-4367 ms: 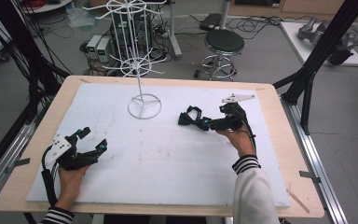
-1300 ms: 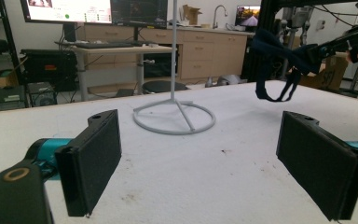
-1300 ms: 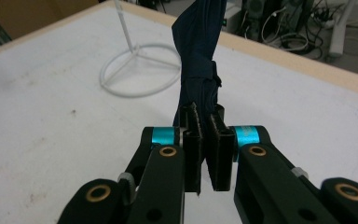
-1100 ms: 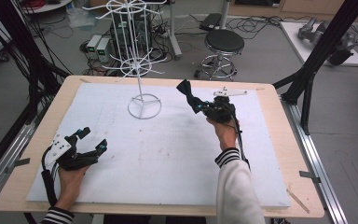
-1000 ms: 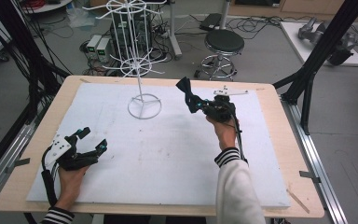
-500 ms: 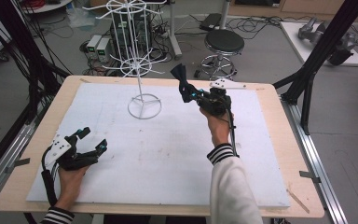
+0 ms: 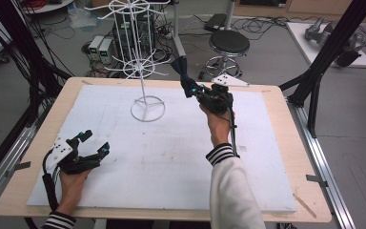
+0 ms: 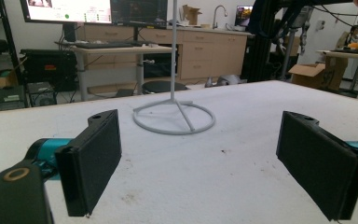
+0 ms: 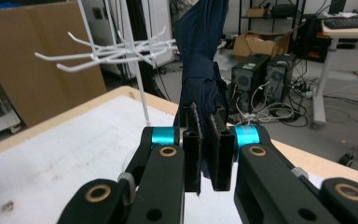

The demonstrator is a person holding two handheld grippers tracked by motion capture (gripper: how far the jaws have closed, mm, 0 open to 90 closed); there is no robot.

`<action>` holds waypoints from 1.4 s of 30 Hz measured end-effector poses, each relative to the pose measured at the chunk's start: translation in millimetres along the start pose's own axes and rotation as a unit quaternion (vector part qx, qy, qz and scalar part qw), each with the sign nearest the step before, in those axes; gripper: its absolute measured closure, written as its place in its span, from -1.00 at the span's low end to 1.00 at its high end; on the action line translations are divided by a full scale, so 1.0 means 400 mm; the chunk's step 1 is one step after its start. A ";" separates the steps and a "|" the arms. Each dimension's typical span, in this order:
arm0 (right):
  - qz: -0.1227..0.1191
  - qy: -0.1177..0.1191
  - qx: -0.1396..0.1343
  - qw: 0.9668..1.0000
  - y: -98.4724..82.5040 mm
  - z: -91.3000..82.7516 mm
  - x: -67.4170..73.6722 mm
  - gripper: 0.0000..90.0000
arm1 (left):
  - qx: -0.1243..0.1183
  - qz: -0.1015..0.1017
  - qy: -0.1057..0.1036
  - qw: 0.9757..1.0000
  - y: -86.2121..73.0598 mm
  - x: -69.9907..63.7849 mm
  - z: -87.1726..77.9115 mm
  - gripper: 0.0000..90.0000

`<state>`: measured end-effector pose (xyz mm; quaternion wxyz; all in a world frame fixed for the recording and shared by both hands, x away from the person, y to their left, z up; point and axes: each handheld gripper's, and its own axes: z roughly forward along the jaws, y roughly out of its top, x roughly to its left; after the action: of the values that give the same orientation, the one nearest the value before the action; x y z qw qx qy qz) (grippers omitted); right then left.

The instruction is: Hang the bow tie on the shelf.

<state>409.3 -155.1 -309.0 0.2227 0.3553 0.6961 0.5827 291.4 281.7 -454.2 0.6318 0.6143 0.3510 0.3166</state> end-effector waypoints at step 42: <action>-0.024 -0.008 -0.013 1.000 0.054 0.110 0.112 0.91 | -0.001 -0.002 -0.001 1.000 0.000 0.000 0.000 -0.68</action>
<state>417.1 -90.9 -293.2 0.2467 0.3410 0.6949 0.5830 291.5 281.9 -454.3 0.6332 0.6133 0.3514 0.3154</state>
